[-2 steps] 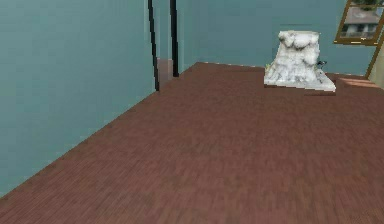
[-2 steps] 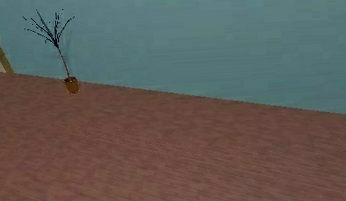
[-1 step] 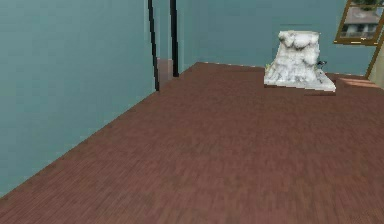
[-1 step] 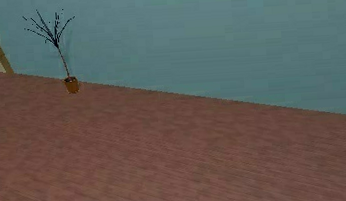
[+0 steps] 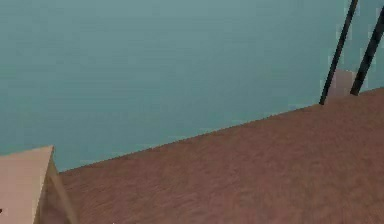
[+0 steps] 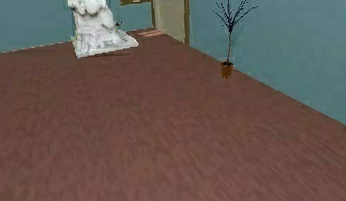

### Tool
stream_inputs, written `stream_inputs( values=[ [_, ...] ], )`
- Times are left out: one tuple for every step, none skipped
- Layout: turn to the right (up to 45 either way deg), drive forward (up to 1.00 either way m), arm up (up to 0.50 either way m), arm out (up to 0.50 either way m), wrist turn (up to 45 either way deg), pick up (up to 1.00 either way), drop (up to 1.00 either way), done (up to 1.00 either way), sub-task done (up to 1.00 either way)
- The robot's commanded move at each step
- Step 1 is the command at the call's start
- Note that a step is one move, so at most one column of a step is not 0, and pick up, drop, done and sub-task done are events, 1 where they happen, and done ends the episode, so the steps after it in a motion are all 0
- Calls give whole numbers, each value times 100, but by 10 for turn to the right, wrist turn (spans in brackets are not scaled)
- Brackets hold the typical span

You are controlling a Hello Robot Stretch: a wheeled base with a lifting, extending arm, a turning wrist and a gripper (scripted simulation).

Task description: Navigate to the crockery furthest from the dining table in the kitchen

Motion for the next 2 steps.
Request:
stream_inputs(
  values=[
    [180,0,0,0,0,0,0,0,0],
    [450,0,0,0,0,0,0,0,0]
  ],
)
